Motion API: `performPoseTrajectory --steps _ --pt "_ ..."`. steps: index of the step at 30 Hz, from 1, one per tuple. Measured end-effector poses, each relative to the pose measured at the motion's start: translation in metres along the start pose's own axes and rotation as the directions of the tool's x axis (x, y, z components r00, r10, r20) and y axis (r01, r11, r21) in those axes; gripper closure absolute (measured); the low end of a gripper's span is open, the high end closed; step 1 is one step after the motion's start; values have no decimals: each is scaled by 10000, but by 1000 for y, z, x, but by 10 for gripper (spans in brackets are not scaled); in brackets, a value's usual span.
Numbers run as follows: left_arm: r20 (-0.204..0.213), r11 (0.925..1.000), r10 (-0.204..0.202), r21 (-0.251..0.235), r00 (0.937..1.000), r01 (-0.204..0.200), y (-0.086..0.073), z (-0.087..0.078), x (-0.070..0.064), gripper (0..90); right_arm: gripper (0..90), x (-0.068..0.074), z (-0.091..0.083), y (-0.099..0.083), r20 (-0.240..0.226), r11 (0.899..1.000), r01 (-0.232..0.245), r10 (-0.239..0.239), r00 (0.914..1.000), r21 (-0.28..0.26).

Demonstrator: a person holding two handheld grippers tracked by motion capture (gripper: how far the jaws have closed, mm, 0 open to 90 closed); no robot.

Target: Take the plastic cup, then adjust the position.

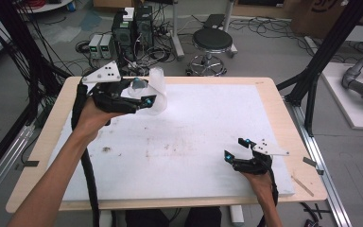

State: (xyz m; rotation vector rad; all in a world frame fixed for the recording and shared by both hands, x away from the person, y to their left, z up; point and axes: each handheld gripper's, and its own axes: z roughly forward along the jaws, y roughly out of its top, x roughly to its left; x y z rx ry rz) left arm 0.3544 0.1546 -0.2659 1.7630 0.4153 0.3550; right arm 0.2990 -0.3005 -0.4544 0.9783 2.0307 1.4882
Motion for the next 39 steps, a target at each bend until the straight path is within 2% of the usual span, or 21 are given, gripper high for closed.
performPoseTrajectory --steps 3,6,13,21,26,29,33,36,39 --pt "269 9991 -50 -429 9996 62 -9 -2 -6 389 190 0 0 0 -3 10000 -27 27 10000 30" --pt "531 9979 -62 -634 9986 95 -19 -2 -11 389 190 0 0 0 -19 10000 23 -23 10000 17" --pt "1076 9967 -252 -742 9939 333 -47 3 -22 388 190 -1 1 0 -115 9999 -72 74 9999 137" --pt "1932 9928 -428 -1016 9802 634 -84 7 -30 388 191 0 0 0 -79 10000 -31 31 10000 78" --pt "2280 9916 -521 -1039 9723 775 -100 9 -30 388 190 0 0 0 -77 10000 -58 58 10000 49" --pt "2417 9905 -536 -1105 9689 823 -106 10 -29 388 191 -1 0 0 -102 10000 -10 11 9999 91" --pt "2279 9900 -579 -1121 9720 853 -109 12 -28 389 190 -1 0 0 -139 10000 -60 61 9999 72" --pt "2305 9880 -569 -1271 9714 880 -106 12 -29 389 190 -2 -1 0 -252 10000 -80 80 9997 -8" --pt "2294 9894 -516 -1205 9720 810 -105 12 -29 388 190 -2 0 0 -385 9999 -120 121 9992 26"
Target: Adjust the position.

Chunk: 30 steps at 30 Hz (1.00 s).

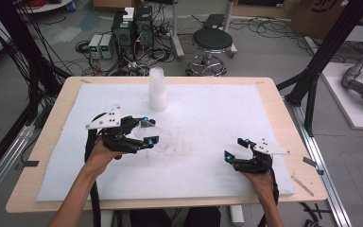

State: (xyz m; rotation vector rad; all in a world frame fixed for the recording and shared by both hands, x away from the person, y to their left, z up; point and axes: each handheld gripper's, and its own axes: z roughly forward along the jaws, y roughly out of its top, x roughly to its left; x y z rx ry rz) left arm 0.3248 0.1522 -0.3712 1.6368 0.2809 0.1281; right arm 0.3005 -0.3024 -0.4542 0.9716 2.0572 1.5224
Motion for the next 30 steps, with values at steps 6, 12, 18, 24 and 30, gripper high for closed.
performPoseTrajectory --steps 6,12,18,24,30 --pt "-28 10000 11 19 10000 -11 0 -2 -2 388 190 -2 1 1 -181 9999 -72 75 9998 117" --pt "27 9999 108 -98 9999 -107 -1 -4 -5 389 190 -2 1 3 -511 9999 15 -8 9987 134" --pt "87 9996 110 -245 9999 -108 -6 -8 -9 388 190 8 1 22 -1138 9992 320 -345 9929 -241" --pt "228 9996 108 -265 9997 -102 -8 -6 -10 389 190 23 4 53 -1980 9949 773 -888 9762 -648" --pt "191 9997 134 -206 9997 -130 -7 -6 -11 389 190 31 10 78 -3029 9910 1038 -1248 9448 -846"
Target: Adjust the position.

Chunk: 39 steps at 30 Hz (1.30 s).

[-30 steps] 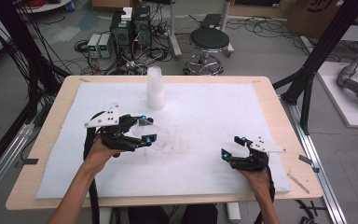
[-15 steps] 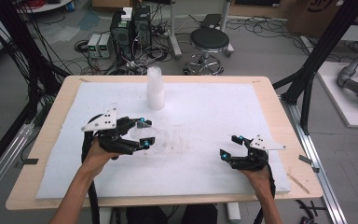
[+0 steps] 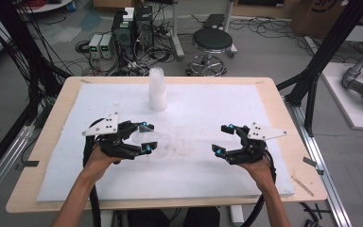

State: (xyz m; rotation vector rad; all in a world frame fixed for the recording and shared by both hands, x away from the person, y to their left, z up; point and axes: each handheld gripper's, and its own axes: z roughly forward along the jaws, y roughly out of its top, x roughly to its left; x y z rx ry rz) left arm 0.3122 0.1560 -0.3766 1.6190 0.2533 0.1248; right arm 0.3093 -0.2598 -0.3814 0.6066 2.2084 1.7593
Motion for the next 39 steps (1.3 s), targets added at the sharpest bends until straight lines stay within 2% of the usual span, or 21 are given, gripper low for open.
performPoseTrajectory --steps 5,10,12,15,19,28,39 --pt "-27 10000 -60 78 10000 60 -1 1 0 389 190 0 11 11 -859 9999 95 -84 9963 127" --pt "-21 9999 -131 39 9999 131 -1 4 1 389 189 0 27 17 -1664 9991 328 -276 9857 285" --pt "16 9999 -109 97 9999 109 -1 6 1 389 190 1 35 20 -2097 9987 411 -336 9772 316" --pt "137 9998 -146 100 9998 144 -1 11 0 389 189 2 44 25 -2509 9983 503 -416 9671 281" --pt "273 9999 -115 125 9996 112 0 19 -2 389 190 6 58 32 -3148 9981 564 -453 9481 262" --pt "593 9998 -76 191 9982 65 4 39 -5 389 189 14 78 40 -3900 9955 878 -668 9184 364" --pt "861 10000 -28 8 9963 27 11 54 -8 389 189 21 87 40 -4174 9953 934 -740 9057 263"
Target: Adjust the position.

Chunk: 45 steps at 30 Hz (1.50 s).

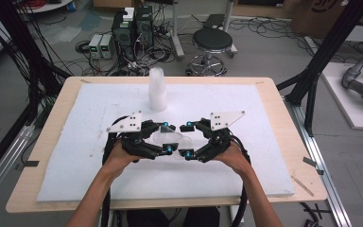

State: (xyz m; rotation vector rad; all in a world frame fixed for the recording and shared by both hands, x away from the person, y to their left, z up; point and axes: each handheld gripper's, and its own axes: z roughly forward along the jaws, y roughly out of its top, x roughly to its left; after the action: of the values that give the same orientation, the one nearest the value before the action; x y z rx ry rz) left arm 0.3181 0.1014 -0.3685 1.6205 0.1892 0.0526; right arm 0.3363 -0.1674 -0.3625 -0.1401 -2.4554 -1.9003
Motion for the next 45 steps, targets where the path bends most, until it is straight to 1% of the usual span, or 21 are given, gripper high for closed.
performPoseTrajectory --steps 5,14,18,19,20,21,22,23,26,28,29,30,31,32,33,34,35,37,40,42,45 --pt "78 10000 40 11 10000 -40 2 4 -1 389 189 2 8 -2 -189 9999 30 -28 9998 120" --pt "65 10000 17 -56 10000 -17 4 5 0 389 189 2 14 -3 -322 9997 92 -85 9994 230" --pt "106 10000 13 -26 9999 -12 3 5 1 389 190 1 15 -4 -267 9995 135 -127 9996 285" --pt "118 10000 21 -39 9999 -21 4 5 1 389 244 1 15 -4 -244 9991 214 -206 9995 359" --pt "149 10000 1 -56 9999 0 3 5 1 389 244 1 15 -4 -244 9991 214 -206 9995 359" --pt "196 10000 -1 -70 9998 2 3 5 1 389 277 1 15 -4 -232 9986 309 -299 9993 424" --pt "177 10000 18 -87 9998 -16 3 5 1 391 301 2 14 -4 -108 9980 418 -413 9991 464" --pt "190 10000 21 -92 9998 -19 4 4 1 391 308 2 14 -4 -162 9979 434 -426 9990 477" --pt "207 10000 17 -92 9998 -15 4 3 2 394 346 2 14 -3 -37 9971 635 -634 9980 409" --pt "230 9999 26 -98 9997 -24 3 3 1 392 353 2 14 -3 -20 9969 682 -682 9977 403" --pt "250 10000 23 -90 9997 -21 3 3 1 329 357 2 14 -3 -54 9965 702 -700 9975 447" --pt "209 10000 -13 -96 9998 15 3 4 1 329 357 2 14 -3 -54 9965 702 -700 9975 447" --pt "181 9998 -176 -133 9997 179 3 4 1 230 357 2 14 -3 -43 9965 677 -676 9977 493" --pt "286 9993 -354 -109 9990 357 3 4 1 89 357 2 14 -3 -26 9963 666 -665 9978 538" --pt "337 9993 -338 -118 9989 342 3 3 1 20 357 2 14 -4 -44 9963 645 -644 9979 571" --pt "279 9996 -197 -176 9994 202 3 1 0 17 357 2 13 -4 -24 9964 593 -593 9982 601" --pt "268 9995 -228 -200 9994 234 3 0 0 17 357 2 12 -4 85 9967 541 -547 9985 603" --pt "169 9995 -228 -195 9996 231 3 -4 0 17 357 1 11 -4 98 9967 572 -578 9983 579" --pt "-11 9994 -303 -139 9995 303 4 -9 1 17 357 0 10 -5 203 9968 448 -462 9987 662" --pt "-126 9995 -298 -49 9995 297 4 -12 2 17 357 1 10 -5 194 9964 396 -412 9990 753" --pt "-234 9993 -360 56 9991 362 4 -17 2 17 357 1 10 -5 213 9964 399 -416 9989 743"
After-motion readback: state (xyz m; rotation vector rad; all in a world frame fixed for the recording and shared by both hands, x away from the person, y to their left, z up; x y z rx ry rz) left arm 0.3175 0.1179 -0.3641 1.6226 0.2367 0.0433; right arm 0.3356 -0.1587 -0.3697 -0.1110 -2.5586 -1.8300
